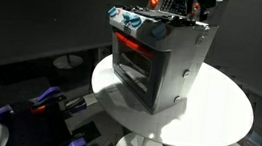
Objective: Press a button on the stove
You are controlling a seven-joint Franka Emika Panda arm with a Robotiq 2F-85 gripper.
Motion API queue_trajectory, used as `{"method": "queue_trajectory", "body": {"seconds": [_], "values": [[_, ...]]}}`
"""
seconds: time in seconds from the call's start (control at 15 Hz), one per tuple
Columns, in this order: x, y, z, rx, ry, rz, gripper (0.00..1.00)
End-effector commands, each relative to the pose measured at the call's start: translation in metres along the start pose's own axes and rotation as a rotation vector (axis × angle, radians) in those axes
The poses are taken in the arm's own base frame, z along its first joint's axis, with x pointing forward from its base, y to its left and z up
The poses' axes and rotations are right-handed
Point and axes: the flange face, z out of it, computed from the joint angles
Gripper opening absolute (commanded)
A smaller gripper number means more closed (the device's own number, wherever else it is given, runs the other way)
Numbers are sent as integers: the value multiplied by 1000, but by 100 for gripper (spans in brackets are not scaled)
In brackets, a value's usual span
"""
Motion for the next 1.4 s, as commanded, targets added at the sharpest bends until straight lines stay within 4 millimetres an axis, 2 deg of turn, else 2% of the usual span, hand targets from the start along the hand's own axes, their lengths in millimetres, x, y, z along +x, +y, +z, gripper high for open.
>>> {"method": "queue_trajectory", "body": {"seconds": [0.0, 0.4, 0.73, 1.33], "values": [[13, -7, 0, -2, -3, 13, 100], [14, -5, -1, -11, -15, 12, 100], [1, 5, -14, -27, -75, -18, 100], [-34, 34, -63, -53, -230, -139, 100]]}}
